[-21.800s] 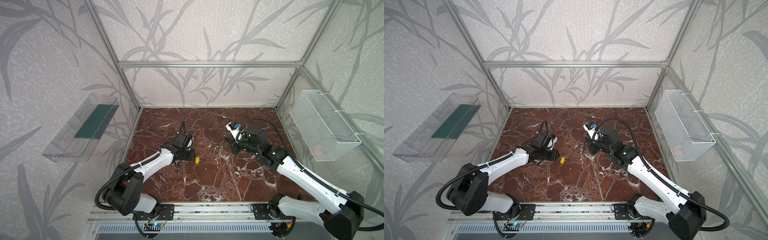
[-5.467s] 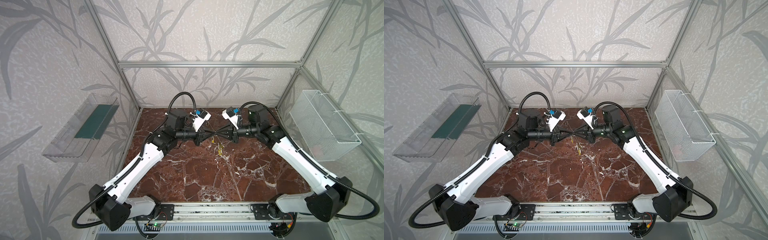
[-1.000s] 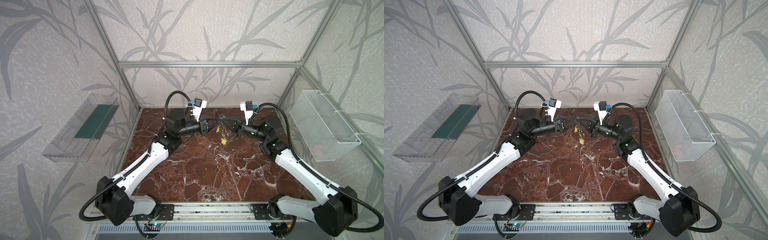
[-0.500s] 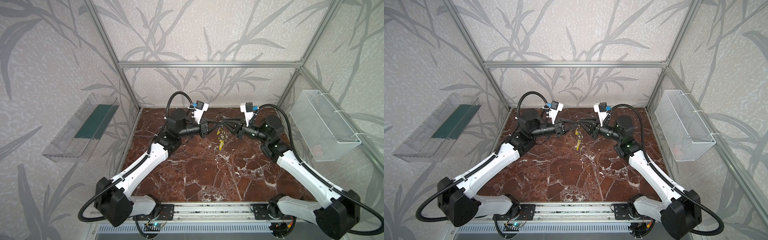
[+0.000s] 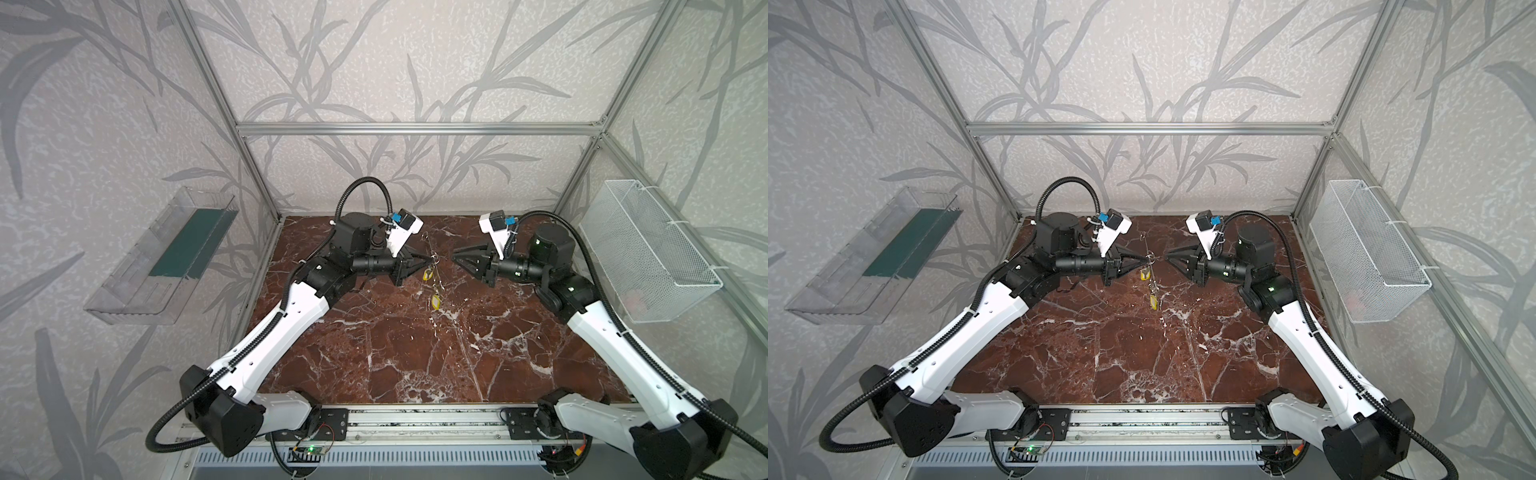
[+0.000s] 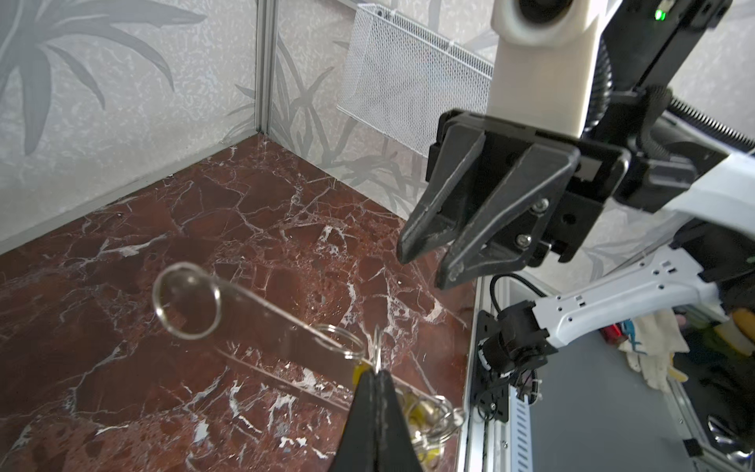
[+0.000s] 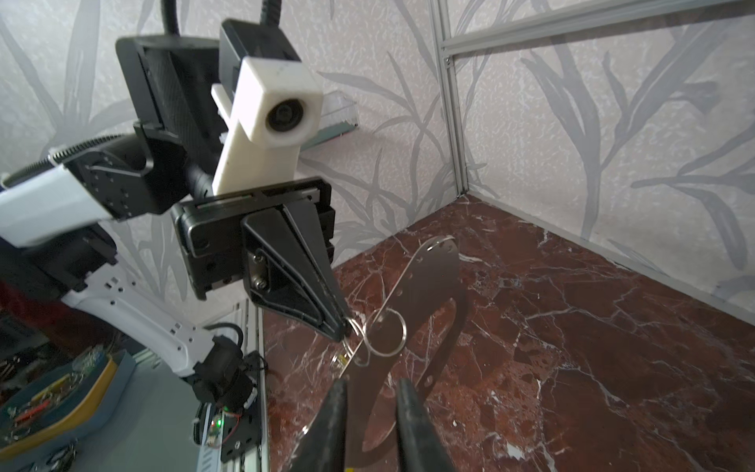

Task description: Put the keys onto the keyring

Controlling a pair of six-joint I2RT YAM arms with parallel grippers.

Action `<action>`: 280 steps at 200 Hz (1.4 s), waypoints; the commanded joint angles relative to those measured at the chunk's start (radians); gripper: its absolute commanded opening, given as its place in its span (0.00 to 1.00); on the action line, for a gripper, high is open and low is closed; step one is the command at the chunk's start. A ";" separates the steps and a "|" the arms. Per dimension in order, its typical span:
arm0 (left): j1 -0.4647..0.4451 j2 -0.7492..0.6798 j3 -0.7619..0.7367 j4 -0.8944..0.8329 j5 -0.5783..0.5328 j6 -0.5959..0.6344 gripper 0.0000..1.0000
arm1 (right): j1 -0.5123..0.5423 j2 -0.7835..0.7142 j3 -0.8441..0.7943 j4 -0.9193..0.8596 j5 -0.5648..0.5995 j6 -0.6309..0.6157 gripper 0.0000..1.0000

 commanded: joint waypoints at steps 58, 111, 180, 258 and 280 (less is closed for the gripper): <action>-0.012 -0.030 0.035 -0.166 0.047 0.155 0.00 | 0.104 0.082 0.143 -0.339 0.016 -0.313 0.27; -0.030 -0.042 0.031 -0.185 0.048 0.164 0.00 | 0.126 0.128 0.176 -0.357 0.015 -0.327 0.27; -0.047 -0.037 0.038 -0.187 0.053 0.161 0.00 | 0.144 0.132 0.168 -0.362 -0.011 -0.335 0.25; -0.060 -0.029 0.040 -0.179 0.053 0.150 0.00 | 0.169 0.145 0.179 -0.392 -0.023 -0.358 0.14; -0.062 -0.027 0.040 -0.176 0.050 0.150 0.00 | 0.180 0.151 0.186 -0.399 -0.028 -0.360 0.10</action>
